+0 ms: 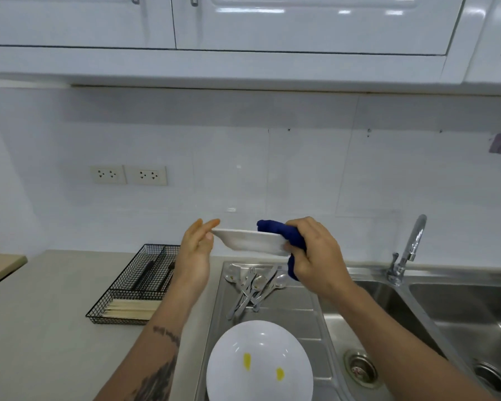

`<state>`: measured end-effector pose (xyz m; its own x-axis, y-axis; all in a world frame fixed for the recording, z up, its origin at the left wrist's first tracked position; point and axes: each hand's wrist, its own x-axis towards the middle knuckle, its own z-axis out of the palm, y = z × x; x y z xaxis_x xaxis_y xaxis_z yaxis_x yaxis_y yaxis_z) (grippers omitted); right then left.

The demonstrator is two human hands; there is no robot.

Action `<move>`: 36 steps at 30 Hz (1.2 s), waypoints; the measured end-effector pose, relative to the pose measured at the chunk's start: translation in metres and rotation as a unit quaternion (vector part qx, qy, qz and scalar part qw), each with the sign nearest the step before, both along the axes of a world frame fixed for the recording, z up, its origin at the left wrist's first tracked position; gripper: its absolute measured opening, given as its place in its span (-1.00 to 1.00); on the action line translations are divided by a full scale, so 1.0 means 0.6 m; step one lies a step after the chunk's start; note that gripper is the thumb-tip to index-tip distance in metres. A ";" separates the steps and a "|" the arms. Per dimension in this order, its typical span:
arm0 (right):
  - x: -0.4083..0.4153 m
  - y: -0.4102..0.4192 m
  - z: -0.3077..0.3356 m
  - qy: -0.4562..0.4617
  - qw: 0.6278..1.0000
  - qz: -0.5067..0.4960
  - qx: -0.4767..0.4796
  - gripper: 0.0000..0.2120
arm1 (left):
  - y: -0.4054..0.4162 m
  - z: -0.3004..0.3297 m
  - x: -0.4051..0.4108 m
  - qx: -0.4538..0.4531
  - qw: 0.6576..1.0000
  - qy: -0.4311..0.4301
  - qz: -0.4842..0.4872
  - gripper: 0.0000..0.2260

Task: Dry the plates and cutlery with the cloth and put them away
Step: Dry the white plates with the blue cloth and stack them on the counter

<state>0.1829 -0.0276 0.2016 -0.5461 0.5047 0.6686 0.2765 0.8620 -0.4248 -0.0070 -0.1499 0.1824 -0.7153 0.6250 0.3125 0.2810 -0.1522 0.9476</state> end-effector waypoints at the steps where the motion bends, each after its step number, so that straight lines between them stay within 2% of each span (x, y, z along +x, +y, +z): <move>1: 0.003 0.005 0.003 -0.001 1.000 0.015 -0.025 -0.67 | -0.003 -0.012 -0.003 -0.004 0.999 0.052 -0.010 -0.69; 4: 0.011 0.014 0.010 0.019 0.982 0.084 -0.170 -0.69 | 0.000 -0.020 -0.007 0.029 0.994 0.107 -0.024 -0.69; 7: 0.017 0.016 0.017 0.047 0.973 0.080 -0.213 -0.66 | 0.002 -0.012 -0.003 0.053 0.991 0.124 -0.023 -0.65; 10: 0.022 0.014 0.014 0.073 0.974 0.056 -0.206 -0.65 | 0.006 -0.007 0.013 0.081 0.987 0.139 -0.009 -0.66; 15: 0.017 -0.010 -0.012 0.124 0.985 -0.009 -0.119 -0.52 | 0.022 0.017 0.056 0.107 0.992 0.071 0.006 -0.66; 19: 0.005 -0.020 -0.022 0.088 0.990 -0.051 -0.095 -0.43 | 0.035 0.026 0.067 0.072 0.996 0.044 0.029 -0.64; 24: -0.012 -0.025 -0.015 0.019 0.999 -0.004 -0.039 -0.39 | 0.050 0.022 0.091 0.018 0.999 0.049 0.010 -0.66; 26: -0.025 -0.027 -0.019 -0.018 1.000 -0.007 -0.012 -0.38 | 0.050 0.024 0.092 0.021 1.000 0.013 0.019 -0.66; 28: -0.028 -0.027 -0.030 -0.041 0.999 -0.014 -0.003 -0.39 | 0.045 0.029 0.086 0.039 0.996 -0.067 0.038 -0.67; 31: -0.015 -0.017 -0.050 -0.023 0.997 -0.020 -0.065 -0.40 | 0.032 0.035 0.075 0.047 0.985 -0.159 0.050 -0.69; 34: -0.021 -0.007 -0.051 -0.020 0.990 -0.045 -0.134 -0.41 | 0.027 0.031 0.074 0.024 0.983 -0.182 0.023 -0.68; 36: -0.034 -0.015 -0.041 -0.039 0.992 -0.056 -0.105 -0.38 | 0.028 0.032 0.074 0.016 0.981 -0.194 0.012 -0.67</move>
<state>0.1625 -0.0364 0.1771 -0.5252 0.6889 0.4996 0.4052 0.7187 -0.5650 0.0373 -0.1328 0.2016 -0.7992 0.6002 0.0334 -0.0957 -0.1819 0.9787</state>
